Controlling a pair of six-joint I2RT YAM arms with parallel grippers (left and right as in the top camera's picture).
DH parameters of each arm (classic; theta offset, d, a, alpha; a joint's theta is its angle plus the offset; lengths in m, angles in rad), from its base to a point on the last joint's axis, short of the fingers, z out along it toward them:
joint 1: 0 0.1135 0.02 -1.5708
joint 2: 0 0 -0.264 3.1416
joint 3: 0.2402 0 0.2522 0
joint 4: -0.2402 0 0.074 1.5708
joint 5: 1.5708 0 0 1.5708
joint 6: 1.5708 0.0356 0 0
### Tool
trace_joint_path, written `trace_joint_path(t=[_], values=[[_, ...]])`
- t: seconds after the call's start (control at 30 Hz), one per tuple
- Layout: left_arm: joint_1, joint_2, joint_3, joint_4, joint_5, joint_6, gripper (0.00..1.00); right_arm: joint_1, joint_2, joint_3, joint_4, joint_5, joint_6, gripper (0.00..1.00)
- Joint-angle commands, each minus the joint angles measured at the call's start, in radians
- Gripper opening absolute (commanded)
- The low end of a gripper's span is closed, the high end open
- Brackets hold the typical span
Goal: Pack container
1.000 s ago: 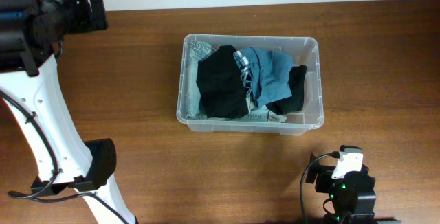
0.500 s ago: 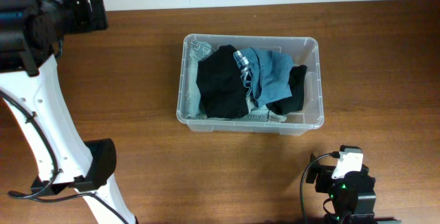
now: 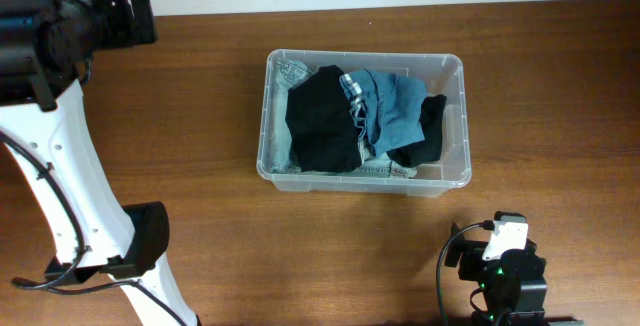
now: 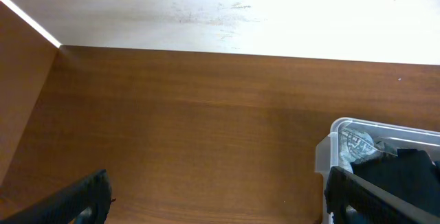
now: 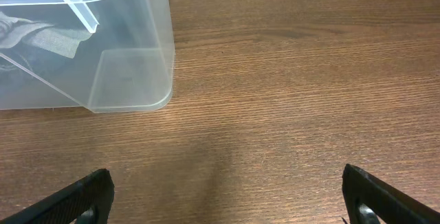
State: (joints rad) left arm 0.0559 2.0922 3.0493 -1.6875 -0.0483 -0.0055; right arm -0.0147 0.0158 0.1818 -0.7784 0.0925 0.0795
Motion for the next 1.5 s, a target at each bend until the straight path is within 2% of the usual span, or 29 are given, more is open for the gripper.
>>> trace_joint_path(t=[0.0,0.5,0.6,0.7,1.17,1.27,1.47], values=[[0.006,-0.008,0.007,0.000,0.008,-0.010,1.00,-0.007,-0.011,-0.005,-0.003,-0.002,0.011,0.99],[-0.002,-0.003,0.007,0.002,0.008,-0.003,1.00,-0.007,-0.011,-0.005,-0.003,-0.002,0.011,0.99],[-0.034,-0.010,0.007,0.003,0.008,0.085,1.00,-0.007,-0.011,-0.005,-0.003,-0.002,0.011,0.98],[-0.072,-0.015,0.007,0.003,0.006,0.120,1.00,-0.007,-0.011,-0.005,-0.003,-0.002,0.011,0.98],[-0.138,-0.017,0.000,0.027,0.005,0.119,1.00,-0.007,-0.011,-0.005,-0.003,-0.002,0.011,0.98],[-0.138,-0.060,-0.092,0.132,0.023,0.119,1.00,-0.007,-0.011,-0.005,-0.003,-0.002,0.011,0.98],[-0.141,-0.249,-0.505,0.370,0.080,0.119,1.00,-0.007,-0.011,-0.005,-0.003,-0.002,0.011,0.99]])
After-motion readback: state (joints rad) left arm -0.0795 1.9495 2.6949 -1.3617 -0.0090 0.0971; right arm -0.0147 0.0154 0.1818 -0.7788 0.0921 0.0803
